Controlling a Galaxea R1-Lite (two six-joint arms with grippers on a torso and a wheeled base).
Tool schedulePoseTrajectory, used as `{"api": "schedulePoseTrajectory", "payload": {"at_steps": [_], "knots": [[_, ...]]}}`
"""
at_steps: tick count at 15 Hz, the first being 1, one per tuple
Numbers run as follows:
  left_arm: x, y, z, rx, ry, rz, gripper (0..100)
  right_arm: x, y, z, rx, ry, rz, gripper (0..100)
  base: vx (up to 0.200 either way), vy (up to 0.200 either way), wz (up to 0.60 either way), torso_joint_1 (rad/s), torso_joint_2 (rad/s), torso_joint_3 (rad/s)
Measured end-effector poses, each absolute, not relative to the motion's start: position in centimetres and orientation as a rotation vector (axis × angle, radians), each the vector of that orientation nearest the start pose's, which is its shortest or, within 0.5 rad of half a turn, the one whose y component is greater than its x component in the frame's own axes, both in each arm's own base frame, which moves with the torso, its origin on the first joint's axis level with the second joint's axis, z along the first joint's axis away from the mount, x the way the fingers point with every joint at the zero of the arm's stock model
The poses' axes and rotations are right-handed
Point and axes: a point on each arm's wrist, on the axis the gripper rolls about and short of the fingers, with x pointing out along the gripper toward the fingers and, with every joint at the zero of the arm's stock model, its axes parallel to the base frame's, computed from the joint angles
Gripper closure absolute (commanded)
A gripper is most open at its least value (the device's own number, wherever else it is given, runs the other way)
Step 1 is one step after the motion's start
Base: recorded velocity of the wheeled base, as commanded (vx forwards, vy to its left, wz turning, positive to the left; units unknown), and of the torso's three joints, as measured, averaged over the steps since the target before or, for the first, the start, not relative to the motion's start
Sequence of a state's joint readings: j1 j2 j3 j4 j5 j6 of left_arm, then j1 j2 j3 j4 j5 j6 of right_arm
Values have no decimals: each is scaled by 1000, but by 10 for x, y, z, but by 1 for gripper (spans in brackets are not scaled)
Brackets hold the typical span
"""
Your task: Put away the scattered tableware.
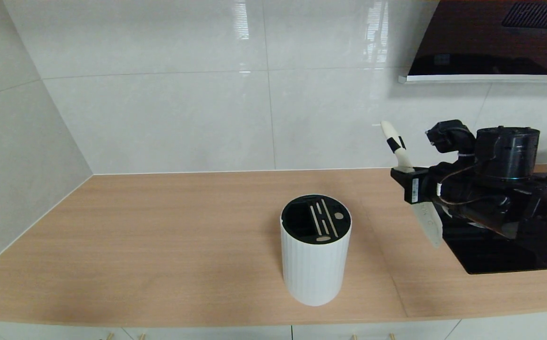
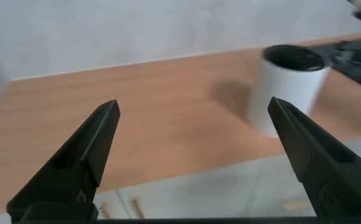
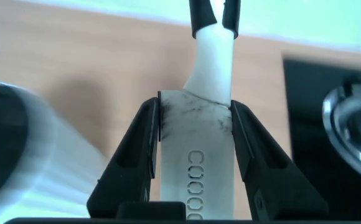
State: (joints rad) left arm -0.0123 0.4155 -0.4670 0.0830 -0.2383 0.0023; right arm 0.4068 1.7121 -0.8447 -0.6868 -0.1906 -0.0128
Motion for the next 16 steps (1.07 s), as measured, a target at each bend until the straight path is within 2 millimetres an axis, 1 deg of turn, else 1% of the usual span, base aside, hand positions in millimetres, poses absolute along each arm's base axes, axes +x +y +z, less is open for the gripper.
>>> {"api": "schedulePoseTrajectory", "payload": {"at_steps": [1,3,5,6,8,10,11,13,16], "knots": [[16,-6,218,-37,77,-288,0,283,126,203,-60,144,240,100,0,0,0,0,0,0],[60,-14,244,-162,130,-396,0,270,137,217,-49,97,290,100,0,0,0,0,0,0],[111,-34,260,-293,133,-503,0,261,147,230,-48,53,335,100,0,0,0,0,0,0],[136,-46,263,-336,131,-544,0,257,152,236,-50,40,354,100,0,0,0,0,0,0],[183,-73,259,-394,118,-617,0,249,161,239,-54,41,392,100,0,0,0,0,0,0],[218,-102,250,-428,127,-683,0,239,174,239,-57,43,428,100,0,0,0,0,0,0],[229,-118,246,-439,145,-718,0,234,180,239,-59,43,447,100,0,0,0,0,0,0],[241,-143,238,-445,187,-775,0,226,190,237,-63,49,485,100,0,0,0,0,0,0],[246,-172,225,-446,236,-816,0,213,205,233,-70,63,547,100,0,0,0,0,0,0]]}}
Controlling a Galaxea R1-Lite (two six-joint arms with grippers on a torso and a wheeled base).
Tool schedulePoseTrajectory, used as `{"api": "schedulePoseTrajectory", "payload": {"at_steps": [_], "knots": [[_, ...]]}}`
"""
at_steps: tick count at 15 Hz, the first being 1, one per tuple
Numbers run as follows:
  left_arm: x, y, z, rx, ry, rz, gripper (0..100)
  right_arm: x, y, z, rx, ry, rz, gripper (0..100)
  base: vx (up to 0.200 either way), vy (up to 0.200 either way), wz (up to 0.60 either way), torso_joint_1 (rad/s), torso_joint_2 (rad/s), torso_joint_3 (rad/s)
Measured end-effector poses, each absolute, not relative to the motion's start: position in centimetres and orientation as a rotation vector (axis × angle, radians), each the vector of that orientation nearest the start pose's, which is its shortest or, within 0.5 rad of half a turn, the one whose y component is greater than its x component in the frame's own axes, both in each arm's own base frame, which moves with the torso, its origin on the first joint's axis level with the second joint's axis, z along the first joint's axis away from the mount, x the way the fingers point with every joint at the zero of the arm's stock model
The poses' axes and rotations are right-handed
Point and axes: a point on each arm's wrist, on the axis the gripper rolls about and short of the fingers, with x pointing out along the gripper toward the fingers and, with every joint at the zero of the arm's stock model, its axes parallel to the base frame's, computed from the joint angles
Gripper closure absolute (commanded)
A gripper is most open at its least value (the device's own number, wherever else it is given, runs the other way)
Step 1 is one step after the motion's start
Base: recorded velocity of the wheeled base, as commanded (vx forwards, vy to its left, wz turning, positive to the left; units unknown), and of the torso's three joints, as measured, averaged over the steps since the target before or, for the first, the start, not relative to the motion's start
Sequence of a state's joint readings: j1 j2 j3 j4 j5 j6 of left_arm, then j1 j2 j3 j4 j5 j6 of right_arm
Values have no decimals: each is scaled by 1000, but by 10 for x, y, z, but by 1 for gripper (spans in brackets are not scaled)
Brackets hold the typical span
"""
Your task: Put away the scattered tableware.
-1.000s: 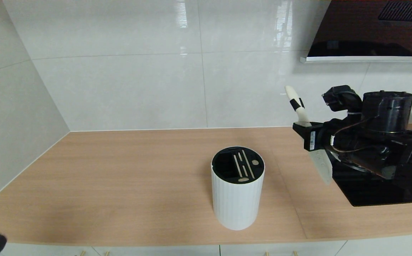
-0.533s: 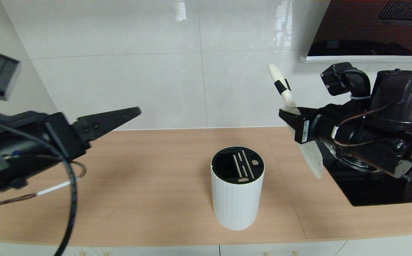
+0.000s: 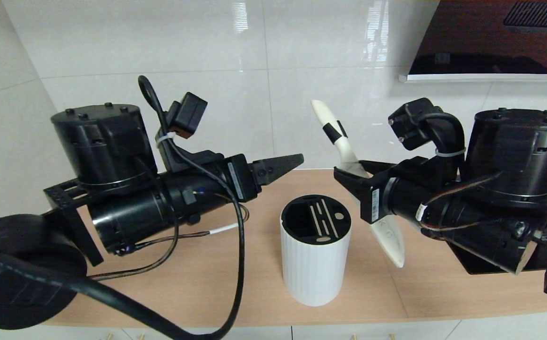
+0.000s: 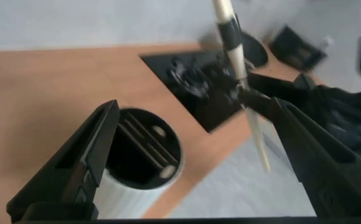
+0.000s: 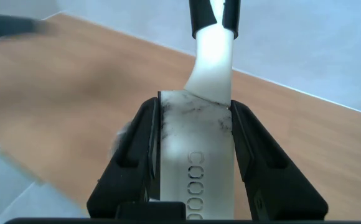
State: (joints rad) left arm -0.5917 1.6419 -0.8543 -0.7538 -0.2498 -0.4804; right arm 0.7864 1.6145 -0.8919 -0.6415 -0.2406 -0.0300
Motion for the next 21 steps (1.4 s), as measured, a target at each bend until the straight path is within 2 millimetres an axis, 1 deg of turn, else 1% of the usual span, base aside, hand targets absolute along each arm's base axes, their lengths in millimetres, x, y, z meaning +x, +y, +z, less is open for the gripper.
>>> {"api": "schedulePoseTrajectory", "payload": {"at_steps": [3,5,9,11,15,21], "knots": [[247,-183,217,-508,227,-816,0,204,217,225,-78,114,590,100,0,0,0,0,0,0],[252,-187,214,-519,192,-826,0,199,226,222,-70,132,595,100,0,0,0,0,0,0],[261,-198,203,-520,186,-834,0,193,234,221,-62,136,613,100,0,0,0,0,0,0],[264,-201,202,-522,177,-838,0,188,237,220,-63,140,629,100,0,0,0,0,0,0],[261,-208,199,-521,186,-858,0,186,240,217,-65,149,640,100,0,0,0,0,0,0],[259,-210,198,-520,190,-867,0,181,244,214,-71,156,661,100,0,0,0,0,0,0]]}}
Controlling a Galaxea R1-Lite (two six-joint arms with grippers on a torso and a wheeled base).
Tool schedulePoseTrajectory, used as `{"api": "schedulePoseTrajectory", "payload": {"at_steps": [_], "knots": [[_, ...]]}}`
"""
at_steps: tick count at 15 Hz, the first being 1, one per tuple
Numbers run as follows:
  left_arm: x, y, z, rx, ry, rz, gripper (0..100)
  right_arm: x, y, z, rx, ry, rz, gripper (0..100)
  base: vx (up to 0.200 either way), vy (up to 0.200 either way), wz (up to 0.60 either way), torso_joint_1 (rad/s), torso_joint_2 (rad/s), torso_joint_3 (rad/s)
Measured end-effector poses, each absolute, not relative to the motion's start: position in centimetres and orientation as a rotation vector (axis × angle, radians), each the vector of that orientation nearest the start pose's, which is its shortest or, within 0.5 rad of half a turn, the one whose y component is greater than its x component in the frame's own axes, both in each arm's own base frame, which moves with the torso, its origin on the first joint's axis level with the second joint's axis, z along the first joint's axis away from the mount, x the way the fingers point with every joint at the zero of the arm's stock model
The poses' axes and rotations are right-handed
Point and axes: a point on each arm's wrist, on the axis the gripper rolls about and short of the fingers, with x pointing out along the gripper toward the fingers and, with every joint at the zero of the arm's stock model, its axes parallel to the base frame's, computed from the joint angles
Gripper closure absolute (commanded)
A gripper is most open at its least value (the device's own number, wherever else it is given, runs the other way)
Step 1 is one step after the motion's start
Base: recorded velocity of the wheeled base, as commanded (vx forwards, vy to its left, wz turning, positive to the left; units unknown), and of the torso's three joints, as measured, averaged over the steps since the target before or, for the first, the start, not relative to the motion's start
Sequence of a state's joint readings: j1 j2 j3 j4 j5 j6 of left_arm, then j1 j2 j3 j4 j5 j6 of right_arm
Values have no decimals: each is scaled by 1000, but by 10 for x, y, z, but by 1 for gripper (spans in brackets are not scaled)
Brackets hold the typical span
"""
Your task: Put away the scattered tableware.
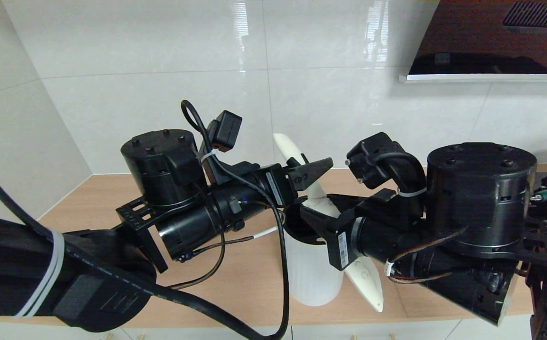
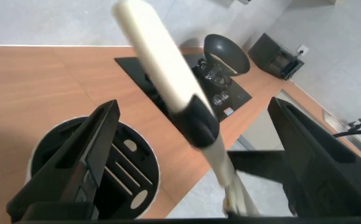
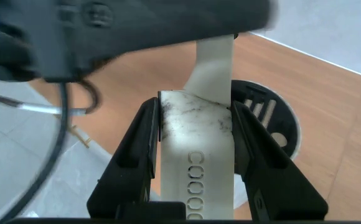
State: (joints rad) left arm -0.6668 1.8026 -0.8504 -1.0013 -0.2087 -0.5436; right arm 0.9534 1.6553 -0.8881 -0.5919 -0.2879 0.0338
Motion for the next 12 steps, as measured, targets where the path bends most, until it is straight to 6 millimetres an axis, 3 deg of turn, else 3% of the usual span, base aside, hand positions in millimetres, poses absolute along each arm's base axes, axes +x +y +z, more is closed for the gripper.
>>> {"api": "schedulePoseTrajectory", "payload": {"at_steps": [4,5,12], "knots": [[259,-211,198,-516,190,-870,0,179,245,213,-75,161,670,100,0,0,0,0,0,0],[259,-211,198,-515,190,-870,100,178,245,213,-76,161,670,100,0,0,0,0,0,0],[258,-210,199,-516,186,-869,100,178,244,212,-74,158,671,100,0,0,0,0,0,0]]}}
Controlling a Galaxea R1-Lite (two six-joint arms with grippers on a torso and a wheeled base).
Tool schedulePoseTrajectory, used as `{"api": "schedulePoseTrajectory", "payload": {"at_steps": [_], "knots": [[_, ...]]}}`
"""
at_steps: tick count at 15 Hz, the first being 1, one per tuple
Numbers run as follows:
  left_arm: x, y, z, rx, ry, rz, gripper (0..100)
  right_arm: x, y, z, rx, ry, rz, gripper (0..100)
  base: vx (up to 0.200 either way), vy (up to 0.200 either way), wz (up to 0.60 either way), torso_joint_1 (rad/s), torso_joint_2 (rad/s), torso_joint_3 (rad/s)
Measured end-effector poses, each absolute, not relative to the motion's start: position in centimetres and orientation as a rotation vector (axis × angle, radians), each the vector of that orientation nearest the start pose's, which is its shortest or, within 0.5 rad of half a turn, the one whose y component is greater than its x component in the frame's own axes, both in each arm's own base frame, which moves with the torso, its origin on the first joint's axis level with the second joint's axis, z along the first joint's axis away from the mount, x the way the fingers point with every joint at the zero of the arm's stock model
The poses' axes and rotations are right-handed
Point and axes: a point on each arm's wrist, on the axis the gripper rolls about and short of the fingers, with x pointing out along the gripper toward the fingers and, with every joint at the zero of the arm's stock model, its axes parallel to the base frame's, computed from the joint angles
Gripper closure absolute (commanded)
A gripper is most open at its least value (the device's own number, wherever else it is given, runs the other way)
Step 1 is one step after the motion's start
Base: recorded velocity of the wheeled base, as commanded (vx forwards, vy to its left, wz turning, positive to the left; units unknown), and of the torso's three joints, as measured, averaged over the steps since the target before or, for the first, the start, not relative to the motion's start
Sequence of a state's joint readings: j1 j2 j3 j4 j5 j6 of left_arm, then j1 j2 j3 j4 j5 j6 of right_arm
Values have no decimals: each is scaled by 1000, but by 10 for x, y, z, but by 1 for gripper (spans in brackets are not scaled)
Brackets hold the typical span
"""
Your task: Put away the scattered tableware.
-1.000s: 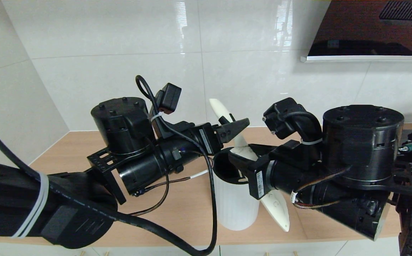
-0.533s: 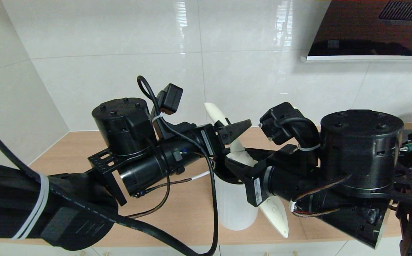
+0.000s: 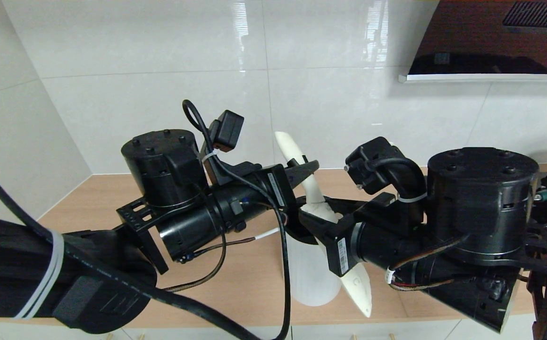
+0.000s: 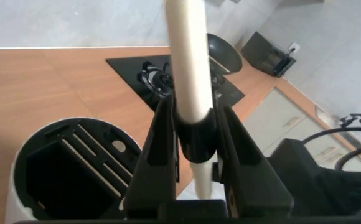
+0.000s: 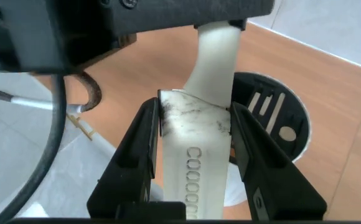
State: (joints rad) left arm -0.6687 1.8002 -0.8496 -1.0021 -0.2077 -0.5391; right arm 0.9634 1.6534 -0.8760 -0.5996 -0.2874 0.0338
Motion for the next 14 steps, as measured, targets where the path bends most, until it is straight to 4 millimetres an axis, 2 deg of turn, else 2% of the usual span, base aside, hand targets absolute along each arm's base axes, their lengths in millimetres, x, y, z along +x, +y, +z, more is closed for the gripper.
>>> {"api": "schedulePoseTrajectory", "payload": {"at_steps": [6,7,11,14], "knots": [[257,-210,201,-517,181,-871,100,177,243,214,-68,152,670,100,0,0,0,0,0,0],[257,-210,201,-518,179,-871,100,177,243,215,-67,150,669,0,0,0,0,0,0,0],[255,-206,213,-536,101,-852,100,175,240,220,-44,139,668,0,0,0,0,0,0,0],[246,-190,240,-551,0,-846,100,172,227,233,-18,103,655,0,0,0,0,0,0,0]]}}
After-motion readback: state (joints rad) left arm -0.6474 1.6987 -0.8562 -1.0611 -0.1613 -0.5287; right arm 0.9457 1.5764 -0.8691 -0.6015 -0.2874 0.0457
